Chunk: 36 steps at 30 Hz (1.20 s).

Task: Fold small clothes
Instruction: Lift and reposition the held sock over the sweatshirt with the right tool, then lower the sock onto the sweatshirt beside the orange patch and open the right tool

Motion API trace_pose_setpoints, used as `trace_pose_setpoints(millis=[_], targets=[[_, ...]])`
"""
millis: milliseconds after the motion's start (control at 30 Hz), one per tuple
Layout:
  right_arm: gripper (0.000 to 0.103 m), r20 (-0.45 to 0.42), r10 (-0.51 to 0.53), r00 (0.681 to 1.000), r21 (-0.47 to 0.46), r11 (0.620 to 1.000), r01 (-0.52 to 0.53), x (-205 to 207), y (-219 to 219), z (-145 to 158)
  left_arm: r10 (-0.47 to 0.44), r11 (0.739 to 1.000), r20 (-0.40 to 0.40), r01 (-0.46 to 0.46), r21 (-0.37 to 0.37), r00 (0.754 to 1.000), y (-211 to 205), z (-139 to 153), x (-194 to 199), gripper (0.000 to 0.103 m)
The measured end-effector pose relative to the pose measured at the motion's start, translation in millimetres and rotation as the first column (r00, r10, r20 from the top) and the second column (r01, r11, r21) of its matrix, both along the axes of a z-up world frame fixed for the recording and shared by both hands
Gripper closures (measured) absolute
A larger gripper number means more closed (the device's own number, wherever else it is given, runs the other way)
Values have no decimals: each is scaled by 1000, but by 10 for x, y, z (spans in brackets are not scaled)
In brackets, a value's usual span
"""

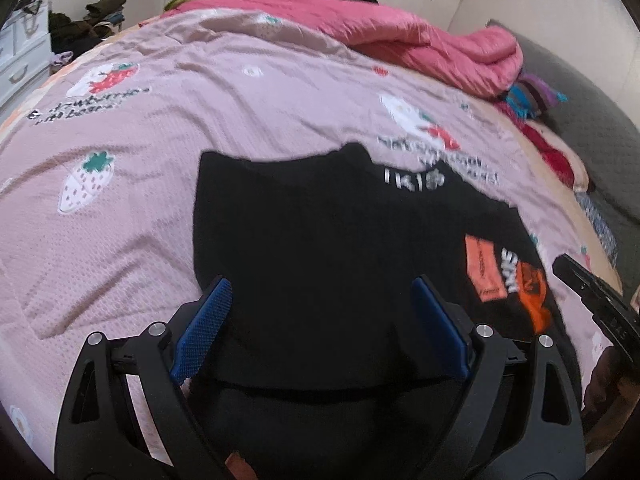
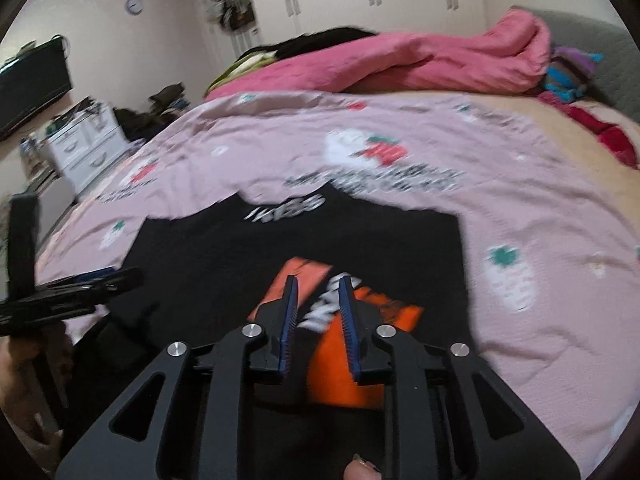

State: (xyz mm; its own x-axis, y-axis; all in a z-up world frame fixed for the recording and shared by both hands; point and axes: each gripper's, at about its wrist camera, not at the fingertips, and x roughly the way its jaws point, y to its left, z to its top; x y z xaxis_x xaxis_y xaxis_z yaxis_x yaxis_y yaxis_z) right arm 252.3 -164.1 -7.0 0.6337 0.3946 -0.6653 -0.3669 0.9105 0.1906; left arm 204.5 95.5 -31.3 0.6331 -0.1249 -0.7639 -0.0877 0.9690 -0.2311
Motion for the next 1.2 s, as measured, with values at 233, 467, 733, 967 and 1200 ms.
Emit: trace_pose_setpoints(millis=[233, 467, 733, 967, 1200], targets=[[77, -53, 87, 995, -17, 996, -88, -91, 313, -115, -35, 995, -85, 43, 87, 996, -101, -202, -57, 18], [65, -109, 87, 990, -54, 994, -93, -62, 352, -230, -34, 997, -79, 40, 72, 996, -82, -210, -95, 18], [59, -150, 13, 989, -105, 994, -29, 55, 186, -398, -35, 997, -78, 41, 70, 996, -90, -204, -95, 18], [43, -112, 34, 993, -68, 997, -41, -39, 183, -302, -32, 996, -73, 38, 81, 997, -105, -174, -117, 18], [18, -98, 28, 995, 22, 999, -26, -47, 83, -187, -32, 997, -56, 36, 63, 998, -87, -109, -146, 16]])
